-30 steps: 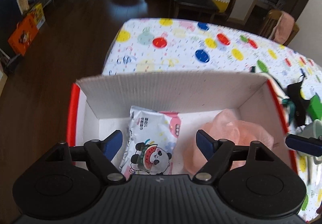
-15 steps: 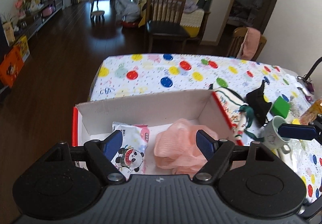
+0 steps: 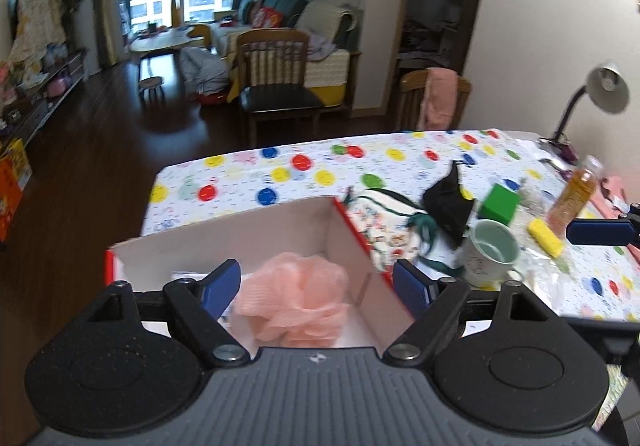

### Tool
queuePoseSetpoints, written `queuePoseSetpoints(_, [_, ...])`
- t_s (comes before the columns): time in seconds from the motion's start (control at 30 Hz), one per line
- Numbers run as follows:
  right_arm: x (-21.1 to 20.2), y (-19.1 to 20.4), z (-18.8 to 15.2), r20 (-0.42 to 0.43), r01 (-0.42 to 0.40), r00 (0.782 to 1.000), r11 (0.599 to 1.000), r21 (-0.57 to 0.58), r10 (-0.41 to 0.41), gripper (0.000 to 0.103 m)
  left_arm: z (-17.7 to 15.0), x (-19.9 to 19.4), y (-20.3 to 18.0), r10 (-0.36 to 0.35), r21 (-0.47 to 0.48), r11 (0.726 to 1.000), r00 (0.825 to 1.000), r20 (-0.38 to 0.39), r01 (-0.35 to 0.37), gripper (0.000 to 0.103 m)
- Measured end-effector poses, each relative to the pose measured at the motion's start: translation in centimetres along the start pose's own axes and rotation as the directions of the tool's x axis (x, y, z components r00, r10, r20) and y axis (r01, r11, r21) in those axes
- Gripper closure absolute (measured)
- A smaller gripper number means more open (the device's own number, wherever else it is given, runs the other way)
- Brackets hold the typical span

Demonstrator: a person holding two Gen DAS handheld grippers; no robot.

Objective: Organize soft objects
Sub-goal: 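Move both tools back over the table toward the towel and plastic bag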

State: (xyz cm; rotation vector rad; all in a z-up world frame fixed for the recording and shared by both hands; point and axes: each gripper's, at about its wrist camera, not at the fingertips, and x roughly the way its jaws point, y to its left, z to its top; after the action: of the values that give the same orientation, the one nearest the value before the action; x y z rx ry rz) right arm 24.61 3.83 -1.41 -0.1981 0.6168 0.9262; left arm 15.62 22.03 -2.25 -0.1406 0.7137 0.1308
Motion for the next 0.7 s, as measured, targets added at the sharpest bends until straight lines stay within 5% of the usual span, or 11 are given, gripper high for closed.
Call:
queuePoseSetpoints(0.3, [-3.6,-5.1,-3.7,0.028,0.114,0.993,0.990,0.086,-0.117,0.001,-0.6,0.6,-4.8,-0.126,0.025,0.992,0.992,0.025,0.126,0.011])
queuePoseSetpoints(0.7, [-6.2,-12.7,-9.6,-0.038,0.239,0.971,0.960,0.149,-0.236,0.000,-1.9,3.8,-12.5,-0.234,0.006,0.972,0.972,-0.002,0.234,0.002])
